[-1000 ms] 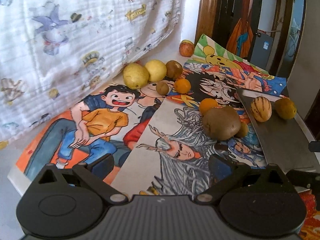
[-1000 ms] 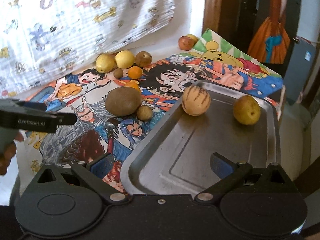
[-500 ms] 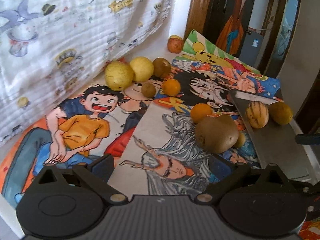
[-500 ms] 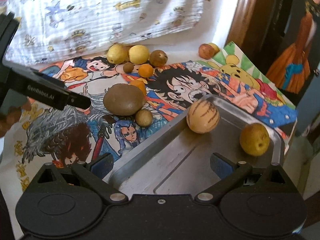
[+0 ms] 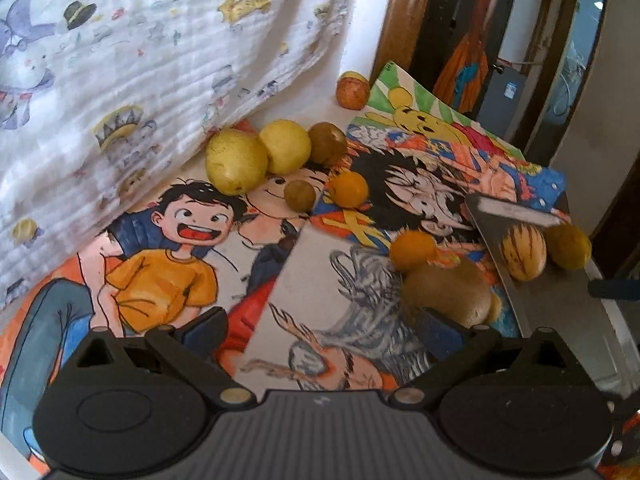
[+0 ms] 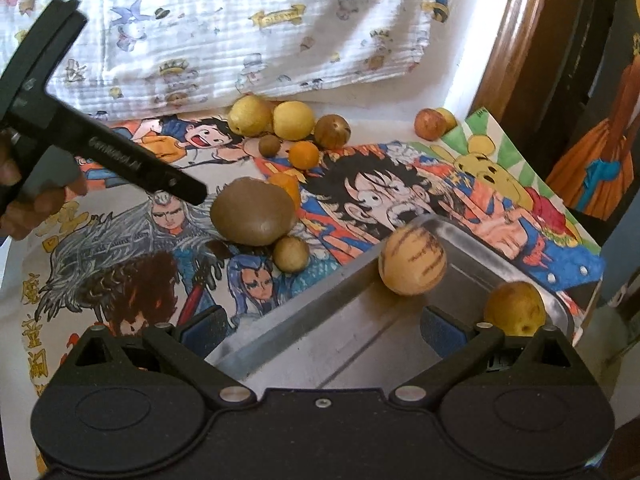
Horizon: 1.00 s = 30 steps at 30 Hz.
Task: Organize fruits
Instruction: 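Grasp the small brown fruit with the left tool while the right tool grasps the large kiwi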
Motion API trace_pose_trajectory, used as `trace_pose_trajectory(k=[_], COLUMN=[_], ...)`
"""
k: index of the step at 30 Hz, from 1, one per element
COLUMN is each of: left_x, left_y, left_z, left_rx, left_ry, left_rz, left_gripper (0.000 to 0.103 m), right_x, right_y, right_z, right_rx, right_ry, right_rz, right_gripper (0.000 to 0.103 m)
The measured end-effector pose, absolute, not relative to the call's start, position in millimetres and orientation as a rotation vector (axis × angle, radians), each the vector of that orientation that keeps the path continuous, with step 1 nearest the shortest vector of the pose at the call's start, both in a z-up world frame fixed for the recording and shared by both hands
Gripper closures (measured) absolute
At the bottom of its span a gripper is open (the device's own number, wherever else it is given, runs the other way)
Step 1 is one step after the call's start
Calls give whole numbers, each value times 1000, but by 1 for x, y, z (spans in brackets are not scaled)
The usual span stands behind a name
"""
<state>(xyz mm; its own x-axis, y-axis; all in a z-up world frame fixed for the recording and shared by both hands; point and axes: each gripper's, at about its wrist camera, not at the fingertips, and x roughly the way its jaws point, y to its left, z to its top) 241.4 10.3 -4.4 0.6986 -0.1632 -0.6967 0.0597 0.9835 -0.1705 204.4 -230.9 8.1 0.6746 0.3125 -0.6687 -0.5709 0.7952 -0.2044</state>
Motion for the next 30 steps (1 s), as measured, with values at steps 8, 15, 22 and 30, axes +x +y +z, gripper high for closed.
trace_pose_trajectory(k=[8, 15, 22, 30], left_x=[273, 295, 310, 330], left_y=[23, 34, 33, 39], left_z=[2, -3, -7, -13], left_rx=[-213, -233, -235, -297], left_ry=[809, 822, 834, 812], left_rz=[-138, -125, -158, -142], left_gripper=[0, 0, 0, 1], right_x=[214, 224, 241, 255], right_y=[-214, -202, -184, -170], right_z=[6, 8, 5, -6], right_rx=[-449, -419, -402, -387], right_ry=[643, 630, 622, 645], right_rz=[568, 608, 656, 689], right_gripper=[1, 1, 1, 6])
